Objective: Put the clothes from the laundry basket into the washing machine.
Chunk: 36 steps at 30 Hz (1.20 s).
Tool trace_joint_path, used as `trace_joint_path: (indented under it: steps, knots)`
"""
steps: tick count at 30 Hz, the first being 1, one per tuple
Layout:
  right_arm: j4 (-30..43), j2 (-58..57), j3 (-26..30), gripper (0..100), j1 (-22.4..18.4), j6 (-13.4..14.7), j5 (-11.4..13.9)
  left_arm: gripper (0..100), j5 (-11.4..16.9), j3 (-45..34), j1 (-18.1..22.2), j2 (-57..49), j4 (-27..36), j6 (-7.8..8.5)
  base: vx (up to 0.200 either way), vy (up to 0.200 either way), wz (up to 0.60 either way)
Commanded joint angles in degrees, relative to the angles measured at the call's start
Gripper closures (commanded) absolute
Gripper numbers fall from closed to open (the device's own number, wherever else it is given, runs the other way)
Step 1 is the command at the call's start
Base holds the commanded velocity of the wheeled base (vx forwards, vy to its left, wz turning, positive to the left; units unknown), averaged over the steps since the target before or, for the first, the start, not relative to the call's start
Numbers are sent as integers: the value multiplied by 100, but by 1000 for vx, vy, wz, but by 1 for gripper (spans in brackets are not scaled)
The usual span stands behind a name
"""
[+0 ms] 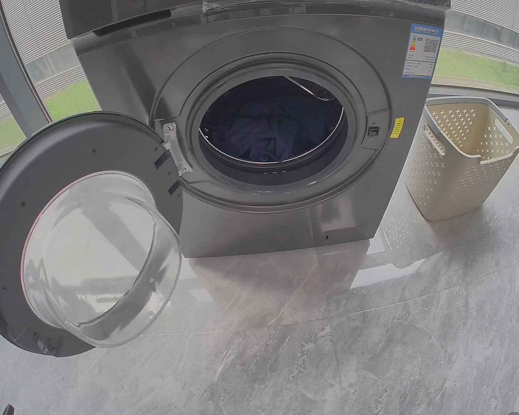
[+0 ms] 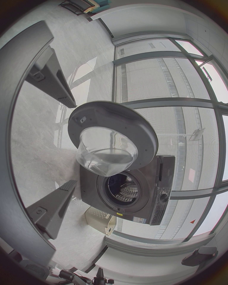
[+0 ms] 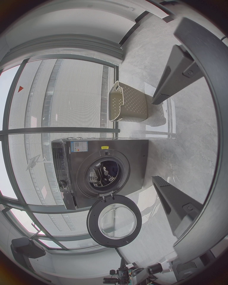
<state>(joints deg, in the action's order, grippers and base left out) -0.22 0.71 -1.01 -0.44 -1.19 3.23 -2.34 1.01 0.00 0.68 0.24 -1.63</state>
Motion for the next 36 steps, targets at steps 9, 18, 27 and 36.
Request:
trace_joint_path:
  steps: [9,18,27,36]
  knots:
    - [-4,-44,101,0,0,-4,2,0,-3,-101,0,-16,2,-4,0,200,0]
    - [-4,-44,101,0,0,-4,2,0,6,-101,0,-16,2,5,0,89,0]
    - [-4,-44,101,0,0,-4,2,0,6,-92,0,-16,2,5,-111,0,0]
    - [-4,-44,101,0,9,-4,2,0,-21,-101,0,-24,2,32,-89,0,0]
